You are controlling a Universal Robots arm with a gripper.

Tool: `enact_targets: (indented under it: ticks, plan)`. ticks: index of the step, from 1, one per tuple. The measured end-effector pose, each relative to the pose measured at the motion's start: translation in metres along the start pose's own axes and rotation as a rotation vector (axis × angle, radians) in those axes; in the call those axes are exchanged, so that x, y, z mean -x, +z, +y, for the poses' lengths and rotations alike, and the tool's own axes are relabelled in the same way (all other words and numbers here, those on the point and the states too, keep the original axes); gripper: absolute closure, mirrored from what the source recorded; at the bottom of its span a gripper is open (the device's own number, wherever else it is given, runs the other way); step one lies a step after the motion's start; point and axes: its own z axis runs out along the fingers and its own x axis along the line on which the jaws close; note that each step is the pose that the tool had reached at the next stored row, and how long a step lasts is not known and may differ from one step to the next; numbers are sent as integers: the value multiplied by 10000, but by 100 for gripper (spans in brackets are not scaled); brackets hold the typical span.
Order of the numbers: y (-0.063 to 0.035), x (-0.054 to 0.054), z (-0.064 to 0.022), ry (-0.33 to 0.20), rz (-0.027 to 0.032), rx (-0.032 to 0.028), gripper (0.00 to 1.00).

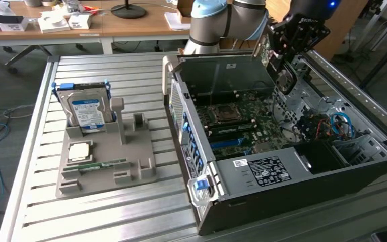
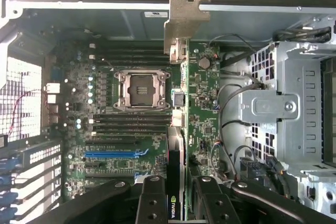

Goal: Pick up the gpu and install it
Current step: 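Insert the gpu into the slot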

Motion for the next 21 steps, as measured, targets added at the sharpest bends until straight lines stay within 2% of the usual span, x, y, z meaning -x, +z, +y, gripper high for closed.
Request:
enact_targets:
  ticks: [21]
  plan:
    - [6,0,-1,-3688,379,-12,74]
